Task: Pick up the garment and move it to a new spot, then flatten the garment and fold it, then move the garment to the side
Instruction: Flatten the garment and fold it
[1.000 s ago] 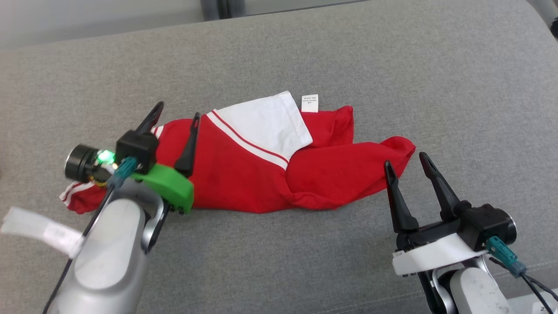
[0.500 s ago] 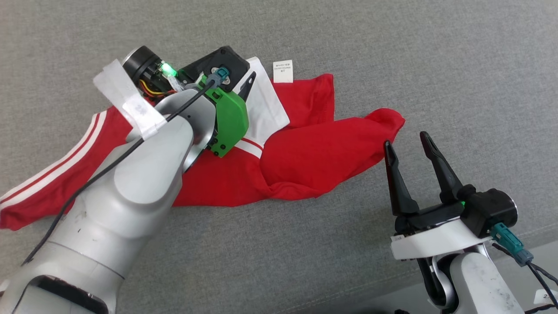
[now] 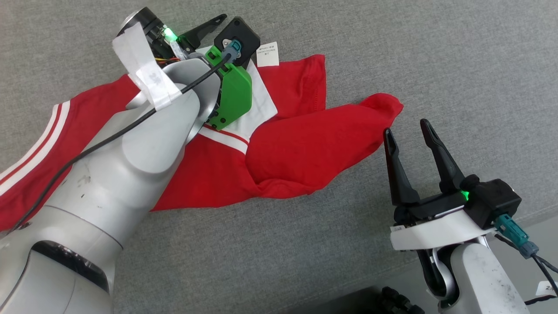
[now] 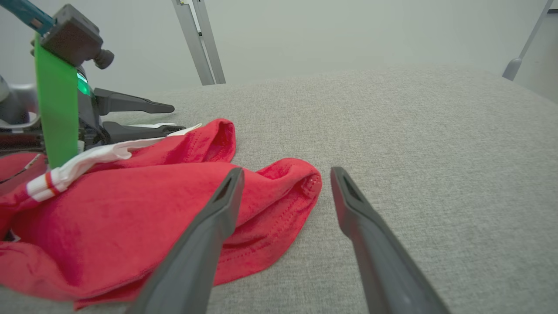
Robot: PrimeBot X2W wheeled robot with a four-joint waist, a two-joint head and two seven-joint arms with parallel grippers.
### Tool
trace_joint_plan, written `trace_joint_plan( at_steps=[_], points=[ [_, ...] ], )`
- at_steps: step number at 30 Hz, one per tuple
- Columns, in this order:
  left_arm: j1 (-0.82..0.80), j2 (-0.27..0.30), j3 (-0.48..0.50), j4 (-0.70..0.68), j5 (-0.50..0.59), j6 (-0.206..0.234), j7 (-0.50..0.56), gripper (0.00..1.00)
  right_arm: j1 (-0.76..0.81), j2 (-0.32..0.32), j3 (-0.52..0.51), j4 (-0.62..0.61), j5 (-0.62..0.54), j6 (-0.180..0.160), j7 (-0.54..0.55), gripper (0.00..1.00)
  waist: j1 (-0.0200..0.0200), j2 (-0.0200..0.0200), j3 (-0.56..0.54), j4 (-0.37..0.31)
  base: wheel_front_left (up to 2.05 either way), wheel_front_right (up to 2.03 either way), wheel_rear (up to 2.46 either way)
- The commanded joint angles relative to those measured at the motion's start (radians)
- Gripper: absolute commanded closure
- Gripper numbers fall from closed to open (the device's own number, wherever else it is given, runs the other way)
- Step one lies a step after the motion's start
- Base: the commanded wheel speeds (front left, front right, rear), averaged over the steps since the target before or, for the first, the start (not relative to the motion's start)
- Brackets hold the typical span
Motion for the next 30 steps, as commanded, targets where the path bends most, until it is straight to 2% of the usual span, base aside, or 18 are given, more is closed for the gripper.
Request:
trace_joint_plan(
  at_steps=[1,3,4,7,9,10,12,20,30],
  points=[
    [0.018,0.005,-0.034,0.025,-0.011,-0.006,0.012,0.00,-0.014,0.000,-0.001,0.001,0.008,-0.001,0.000,0.00,0.0000,0.0000,0.003,-0.005,0.00,0.00,0.00],
    [0.011,0.013,-0.066,0.038,-0.016,-0.007,0.023,0.74,-0.014,0.000,-0.001,0.003,0.011,-0.001,0.000,0.00,0.0000,0.0000,0.000,-0.007,0.00,0.00,0.00],
    [0.006,0.018,-0.075,0.045,-0.023,-0.007,0.026,1.00,-0.013,0.000,-0.002,0.003,0.014,-0.001,0.000,0.00,0.0000,0.0000,-0.003,-0.007,0.00,0.00,0.00],
    [-0.013,0.035,-0.084,0.055,-0.032,-0.004,0.028,1.00,-0.007,-0.001,-0.007,0.004,0.017,-0.001,0.000,0.00,0.0000,0.0000,-0.011,-0.007,0.00,0.00,0.00],
    [-0.016,0.040,-0.087,0.059,-0.043,-0.003,0.031,0.71,-0.001,0.000,-0.011,0.004,0.015,-0.001,0.000,0.00,0.0000,0.0000,-0.017,-0.004,0.00,0.00,0.00],
    [-0.010,0.039,-0.093,0.063,-0.051,-0.003,0.043,0.64,0.002,0.000,-0.015,0.005,0.011,-0.001,0.000,0.00,0.0000,0.0000,-0.022,-0.001,0.00,0.00,0.00],
    [-0.006,0.038,-0.094,0.065,-0.070,-0.003,0.051,1.00,0.002,0.000,-0.018,0.004,0.007,-0.001,0.000,0.00,0.0000,0.0000,-0.025,0.001,0.00,0.00,0.00],
    [-0.027,0.022,-0.107,0.045,-0.086,-0.001,-0.006,1.00,0.011,0.000,-0.021,0.007,-0.013,-0.001,0.000,0.00,0.0000,0.0000,-0.053,0.017,0.00,0.00,0.00],
    [-0.051,-0.005,-0.109,0.002,-0.078,0.035,-0.100,1.00,0.035,-0.001,-0.027,0.014,-0.042,-0.001,0.000,0.00,0.0000,0.0000,-0.128,0.057,0.00,0.00,0.00]
  ],
)
